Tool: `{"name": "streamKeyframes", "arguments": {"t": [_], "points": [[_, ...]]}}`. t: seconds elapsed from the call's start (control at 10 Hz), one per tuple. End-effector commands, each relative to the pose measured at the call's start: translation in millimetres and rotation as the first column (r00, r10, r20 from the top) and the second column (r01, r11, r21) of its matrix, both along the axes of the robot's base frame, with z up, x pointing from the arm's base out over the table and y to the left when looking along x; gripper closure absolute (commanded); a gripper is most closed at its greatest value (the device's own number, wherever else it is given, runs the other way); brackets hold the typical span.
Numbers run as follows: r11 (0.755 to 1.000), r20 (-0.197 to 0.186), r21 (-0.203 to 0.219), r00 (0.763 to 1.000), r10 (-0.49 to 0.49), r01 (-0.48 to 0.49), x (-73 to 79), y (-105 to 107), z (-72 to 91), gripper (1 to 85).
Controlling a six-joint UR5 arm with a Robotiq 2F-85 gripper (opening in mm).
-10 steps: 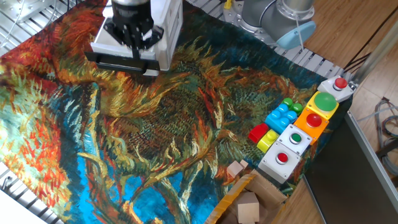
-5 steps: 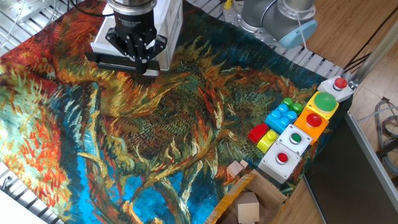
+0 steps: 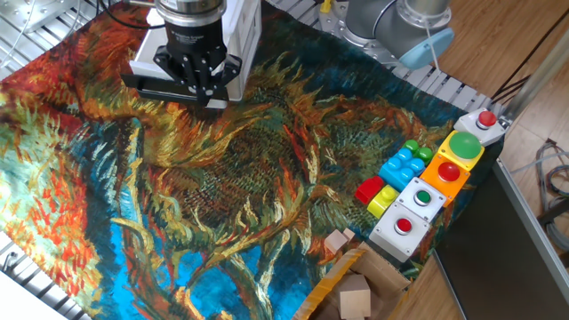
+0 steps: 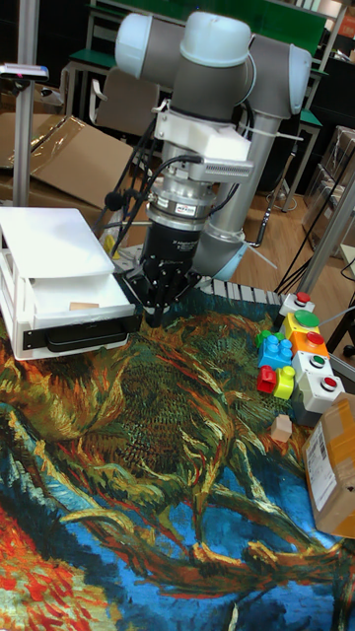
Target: Put things in the drawer
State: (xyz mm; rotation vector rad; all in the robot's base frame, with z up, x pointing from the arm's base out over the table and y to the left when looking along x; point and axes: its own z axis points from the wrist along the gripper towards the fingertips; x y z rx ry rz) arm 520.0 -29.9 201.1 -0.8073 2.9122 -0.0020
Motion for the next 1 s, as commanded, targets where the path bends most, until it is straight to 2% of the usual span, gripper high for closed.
{"name": "streamKeyframes", "arguments": {"t": [0.0, 0.2, 0.4, 0.5, 0.7, 0.9], "points": [[1.0, 0.014, 0.02, 1.0, 0.017, -0.017, -2.7, -10.5, -14.3, 84.3], [1.0, 0.02, 0.021, 1.0, 0.019, -0.02, -1.1, -10.1, -14.1, 84.3], [1.0, 0.024, -0.021, 1.0, 0.0, 0.0, 0.1, -21.5, -14.3, 84.3], [1.0, 0.026, 0.007, 0.999, -0.019, 0.018, 0.9, -15.2, -14.0, 84.3], [1.0, 0.029, 0.007, 0.999, -0.023, 0.023, 1.4, -16.0, -14.3, 84.3], [1.0, 0.019, 0.003, 1.0, -0.012, 0.012, -7.9, -29.1, -18.3, 84.3]]}}
